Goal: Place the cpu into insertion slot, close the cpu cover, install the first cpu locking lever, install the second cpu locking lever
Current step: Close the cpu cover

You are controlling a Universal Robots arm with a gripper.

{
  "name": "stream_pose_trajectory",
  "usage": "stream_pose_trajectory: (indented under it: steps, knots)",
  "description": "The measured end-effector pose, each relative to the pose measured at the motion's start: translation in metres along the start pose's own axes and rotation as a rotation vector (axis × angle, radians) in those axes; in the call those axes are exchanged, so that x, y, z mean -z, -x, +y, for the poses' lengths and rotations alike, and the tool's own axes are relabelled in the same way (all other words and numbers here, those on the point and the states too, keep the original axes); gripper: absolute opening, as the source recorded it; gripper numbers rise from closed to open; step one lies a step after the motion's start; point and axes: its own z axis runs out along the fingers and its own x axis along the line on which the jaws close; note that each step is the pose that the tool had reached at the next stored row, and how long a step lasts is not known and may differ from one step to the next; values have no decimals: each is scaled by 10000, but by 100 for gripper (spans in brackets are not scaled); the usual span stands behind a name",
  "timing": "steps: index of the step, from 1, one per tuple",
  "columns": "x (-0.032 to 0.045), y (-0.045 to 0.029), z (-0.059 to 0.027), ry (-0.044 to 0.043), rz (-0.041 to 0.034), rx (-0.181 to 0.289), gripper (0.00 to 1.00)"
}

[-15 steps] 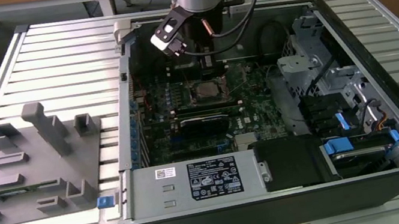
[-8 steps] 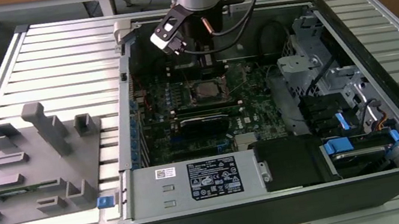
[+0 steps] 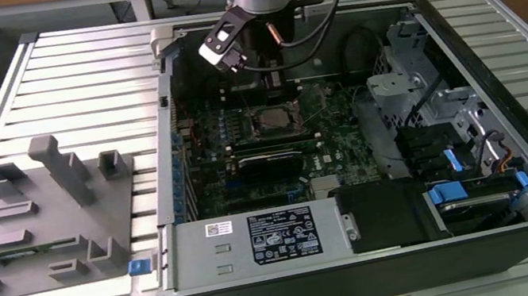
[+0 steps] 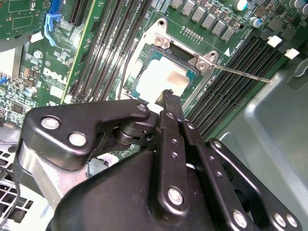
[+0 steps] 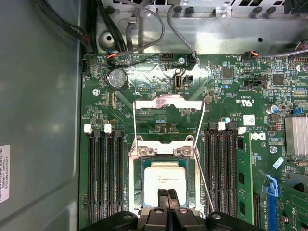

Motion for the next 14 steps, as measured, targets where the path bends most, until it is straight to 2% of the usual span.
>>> stream_pose_trajectory:
  steps: [4, 14]
  knots:
    - [19, 1, 1, -1, -1, 0, 11]
    - [143, 5, 10, -1, 0, 0, 11]
